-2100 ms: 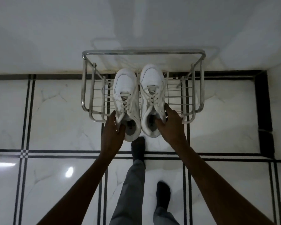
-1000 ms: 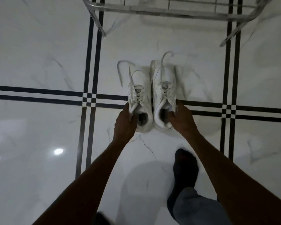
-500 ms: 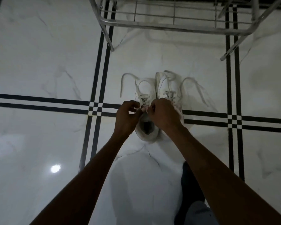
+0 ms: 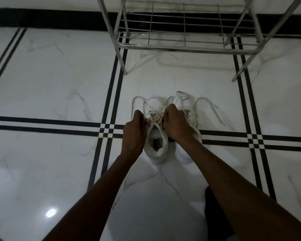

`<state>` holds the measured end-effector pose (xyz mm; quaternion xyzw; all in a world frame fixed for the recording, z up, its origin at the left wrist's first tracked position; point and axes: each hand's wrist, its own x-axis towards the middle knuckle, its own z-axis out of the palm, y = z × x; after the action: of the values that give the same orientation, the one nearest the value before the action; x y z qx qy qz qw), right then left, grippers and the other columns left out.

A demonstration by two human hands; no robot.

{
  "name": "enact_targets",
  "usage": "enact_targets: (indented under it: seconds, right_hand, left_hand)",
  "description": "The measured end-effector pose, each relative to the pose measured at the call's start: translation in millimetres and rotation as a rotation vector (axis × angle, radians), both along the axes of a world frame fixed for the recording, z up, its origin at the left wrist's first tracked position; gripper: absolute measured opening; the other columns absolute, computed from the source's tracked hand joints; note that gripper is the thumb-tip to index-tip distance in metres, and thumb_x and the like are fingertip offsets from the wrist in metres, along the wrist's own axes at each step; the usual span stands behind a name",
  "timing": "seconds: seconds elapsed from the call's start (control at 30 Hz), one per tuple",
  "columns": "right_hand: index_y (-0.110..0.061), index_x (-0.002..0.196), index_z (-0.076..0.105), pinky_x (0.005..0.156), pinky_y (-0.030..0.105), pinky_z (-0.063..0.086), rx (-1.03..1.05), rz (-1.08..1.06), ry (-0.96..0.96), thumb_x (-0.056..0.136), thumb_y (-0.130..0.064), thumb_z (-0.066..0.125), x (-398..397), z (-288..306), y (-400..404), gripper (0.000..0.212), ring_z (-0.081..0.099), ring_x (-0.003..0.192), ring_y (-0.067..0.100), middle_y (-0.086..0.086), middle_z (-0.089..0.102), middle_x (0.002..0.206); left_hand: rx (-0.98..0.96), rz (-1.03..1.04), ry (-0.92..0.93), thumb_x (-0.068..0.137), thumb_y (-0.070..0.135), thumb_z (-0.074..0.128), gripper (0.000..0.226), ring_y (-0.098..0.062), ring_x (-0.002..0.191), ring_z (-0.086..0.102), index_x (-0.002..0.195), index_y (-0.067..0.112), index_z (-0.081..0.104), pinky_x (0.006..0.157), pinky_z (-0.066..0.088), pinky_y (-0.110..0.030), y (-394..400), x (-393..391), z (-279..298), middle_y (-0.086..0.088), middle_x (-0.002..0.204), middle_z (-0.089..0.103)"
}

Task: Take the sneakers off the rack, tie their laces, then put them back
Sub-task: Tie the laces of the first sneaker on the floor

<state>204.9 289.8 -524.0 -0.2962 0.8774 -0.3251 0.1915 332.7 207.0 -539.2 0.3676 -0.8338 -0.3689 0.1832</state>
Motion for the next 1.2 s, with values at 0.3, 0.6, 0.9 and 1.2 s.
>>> enact_targets:
  seconds: [0.3,0.6,0.9,1.2]
  right_hand:
    - [-0.004,0.1,0.048,0.06,0.03,0.04,-0.09,-0.23,0.062,0.1,-0.018,0.05,36,-1,8,0.015,0.067,0.087,0.031,0.016,0.069,0.095]
    - [-0.016,0.085,0.053,0.075,0.041,0.058,-0.089,-0.183,-0.199,0.096,-0.027,0.06,26,4,8,0.017,0.071,0.084,0.026,0.005,0.072,0.088]
    - [-0.008,0.101,0.076,0.053,0.014,0.048,-0.21,0.013,-0.463,0.092,-0.011,0.066,8,47,-10,0.014,0.068,0.06,-0.002,0.009,0.078,0.086]
    - [-0.017,0.065,0.068,0.061,0.03,0.046,0.035,0.457,-0.176,0.091,-0.048,0.063,-3,64,-10,0.041,0.06,0.057,0.011,0.0,0.068,0.062]
  left_hand:
    - [-0.006,0.11,0.022,0.097,0.006,0.057,0.01,0.0,0.052,0.042,0.095,0.003,0.047,0.046,0.035,-0.014,13,0,2,0.004,0.067,0.05]
    - [0.254,0.124,0.07,0.1,0.031,0.061,0.03,-0.022,0.067,0.062,0.09,0.003,0.055,0.061,0.054,-0.043,1,11,4,-0.012,0.077,0.067]
    - [0.435,-0.085,0.368,0.104,0.029,0.055,0.03,-0.003,0.1,0.07,0.104,0.008,0.076,0.084,0.049,-0.013,-32,7,67,0.0,0.103,0.078]
    - [0.555,-0.268,0.198,0.11,0.032,0.038,0.043,-0.011,0.083,0.067,0.095,0.001,0.065,0.076,0.051,-0.016,-37,6,54,-0.008,0.087,0.069]
